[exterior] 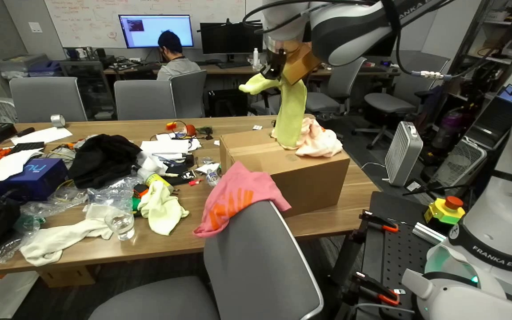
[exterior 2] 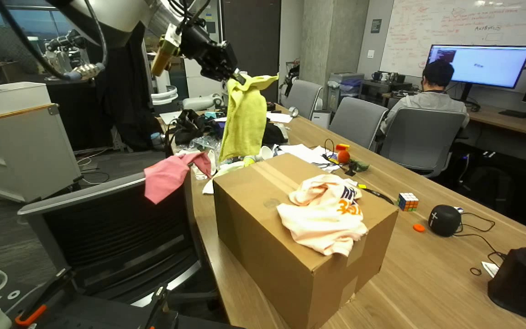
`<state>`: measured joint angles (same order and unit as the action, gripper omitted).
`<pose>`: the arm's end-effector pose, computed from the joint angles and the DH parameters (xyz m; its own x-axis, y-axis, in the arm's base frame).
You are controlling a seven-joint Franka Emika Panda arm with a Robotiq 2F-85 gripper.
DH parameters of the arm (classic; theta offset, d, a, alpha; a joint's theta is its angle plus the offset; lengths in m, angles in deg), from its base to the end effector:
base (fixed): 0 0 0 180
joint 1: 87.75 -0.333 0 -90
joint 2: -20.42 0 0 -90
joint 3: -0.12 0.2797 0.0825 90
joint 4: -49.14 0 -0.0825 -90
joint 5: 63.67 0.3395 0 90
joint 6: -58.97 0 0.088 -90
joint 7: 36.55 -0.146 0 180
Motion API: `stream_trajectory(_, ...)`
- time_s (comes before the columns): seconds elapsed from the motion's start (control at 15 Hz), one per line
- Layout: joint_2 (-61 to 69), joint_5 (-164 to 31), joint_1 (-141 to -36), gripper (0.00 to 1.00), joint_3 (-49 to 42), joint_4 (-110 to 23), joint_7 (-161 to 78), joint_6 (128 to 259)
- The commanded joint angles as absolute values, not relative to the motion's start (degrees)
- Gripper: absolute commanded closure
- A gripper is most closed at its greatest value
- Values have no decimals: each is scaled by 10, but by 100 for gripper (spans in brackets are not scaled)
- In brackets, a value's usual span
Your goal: Move the shirts from the chair on to the box
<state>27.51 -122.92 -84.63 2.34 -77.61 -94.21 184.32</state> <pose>0.5007 -0.0662 0.4171 0.8141 -0.1764 0.5533 -0.5060 -0.6831 0.5267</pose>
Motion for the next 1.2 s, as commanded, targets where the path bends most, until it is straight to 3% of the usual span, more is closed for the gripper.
stream_trajectory(0.0, 234, -1239, -833, 97, 1, -709, -986, 1788)
stream_trajectory(0.87, 136, -1216, -811, 97, -59, -579, -1053, 1666)
stream_trajectory(0.93, 129, -1212, -813, 64, -58, -574, -1046, 1661)
stream_trajectory(1.0, 125, -1207, -813, 63, -57, -572, -1038, 1662)
stream_trajectory(1.13, 119, -1200, -814, 49, -57, -575, -1025, 1670)
